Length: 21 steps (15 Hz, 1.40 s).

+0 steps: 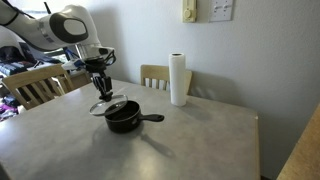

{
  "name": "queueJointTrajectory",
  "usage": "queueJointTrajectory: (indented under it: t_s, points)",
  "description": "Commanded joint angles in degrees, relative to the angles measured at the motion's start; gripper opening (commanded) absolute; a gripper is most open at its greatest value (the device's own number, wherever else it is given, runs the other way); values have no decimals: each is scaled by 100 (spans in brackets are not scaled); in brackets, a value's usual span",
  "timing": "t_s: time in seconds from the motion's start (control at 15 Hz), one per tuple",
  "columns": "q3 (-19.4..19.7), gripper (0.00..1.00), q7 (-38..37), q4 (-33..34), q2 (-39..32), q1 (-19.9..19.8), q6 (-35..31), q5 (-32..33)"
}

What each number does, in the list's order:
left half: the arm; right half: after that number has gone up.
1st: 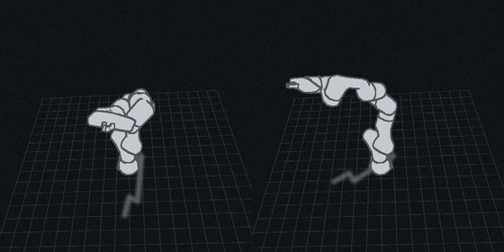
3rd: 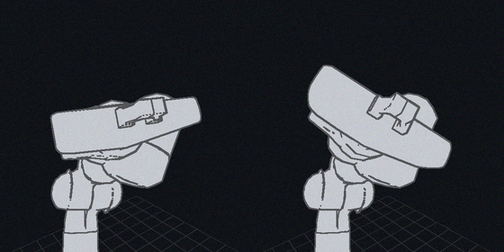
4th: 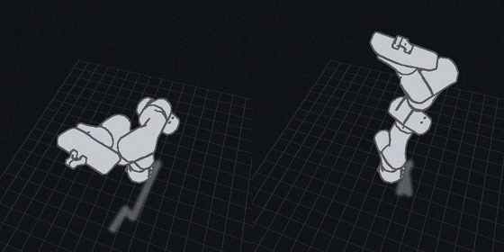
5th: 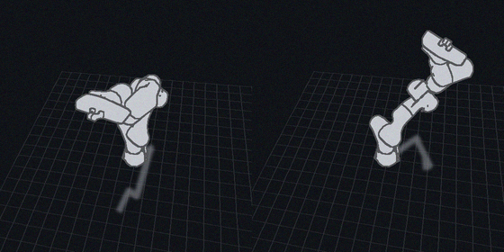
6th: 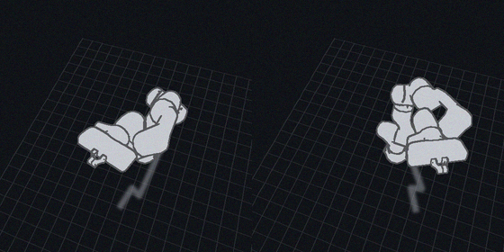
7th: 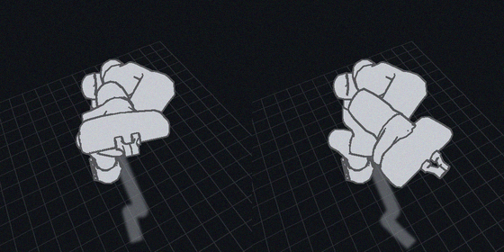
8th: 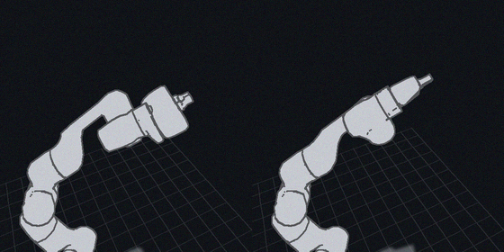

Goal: Put the lid on the pot and put it back on the table

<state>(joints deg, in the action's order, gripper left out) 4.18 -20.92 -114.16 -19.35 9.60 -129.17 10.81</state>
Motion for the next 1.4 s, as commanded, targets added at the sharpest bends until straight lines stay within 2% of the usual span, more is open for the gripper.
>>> queueJointTrajectory:
  t_s: [0.0,0.4,0.6,0.8,1.0,1.33]
  points:
    - [79,15,-401,-703,485,-136,-323,192]
    - [261,15,-841,-951,434,-305,-1195,196]
    - [255,15,-823,-981,367,-403,-1871,-55]
    - [235,15,-694,-932,295,-455,-2266,-241]
    - [200,15,-604,-915,263,-477,-2395,-476]
    - [171,15,-602,-960,388,-440,-1969,-827]
